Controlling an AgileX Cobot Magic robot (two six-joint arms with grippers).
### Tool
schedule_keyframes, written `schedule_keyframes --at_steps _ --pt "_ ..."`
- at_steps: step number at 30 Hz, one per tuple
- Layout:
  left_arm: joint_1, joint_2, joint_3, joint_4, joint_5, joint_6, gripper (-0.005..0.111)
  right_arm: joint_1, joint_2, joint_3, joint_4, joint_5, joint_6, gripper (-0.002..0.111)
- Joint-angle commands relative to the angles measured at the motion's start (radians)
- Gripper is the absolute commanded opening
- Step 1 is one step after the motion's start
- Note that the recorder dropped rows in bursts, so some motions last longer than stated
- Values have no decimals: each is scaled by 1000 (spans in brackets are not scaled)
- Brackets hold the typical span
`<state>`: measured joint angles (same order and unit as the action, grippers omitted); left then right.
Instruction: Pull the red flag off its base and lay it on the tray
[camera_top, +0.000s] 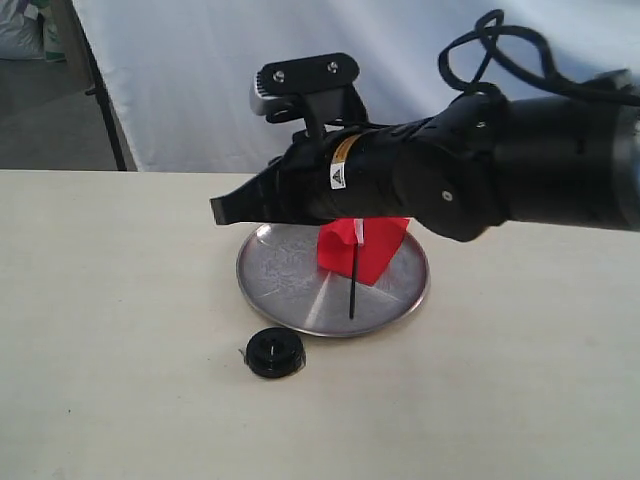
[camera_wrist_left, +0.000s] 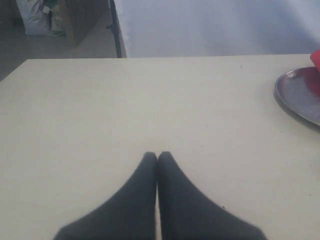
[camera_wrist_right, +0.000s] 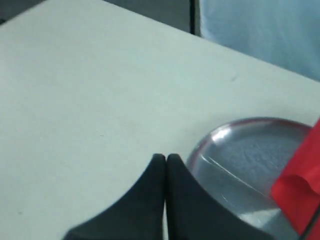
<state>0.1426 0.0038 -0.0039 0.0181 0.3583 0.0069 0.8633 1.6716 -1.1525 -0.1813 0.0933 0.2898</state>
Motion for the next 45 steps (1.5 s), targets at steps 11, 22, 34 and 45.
schedule_keyframes --at_steps 11,22,34,45 --pt "1 -4 4 3 -8 -7 0 106 -518 384 -1 -212 17 0" --pt "1 -4 4 3 -8 -7 0 106 -816 625 14 -243 18 0" --pt "1 -4 4 3 -8 -7 0 106 -1090 883 14 -312 46 0" --pt "1 -4 4 3 -8 -7 0 106 -1199 910 14 -80 40 0"
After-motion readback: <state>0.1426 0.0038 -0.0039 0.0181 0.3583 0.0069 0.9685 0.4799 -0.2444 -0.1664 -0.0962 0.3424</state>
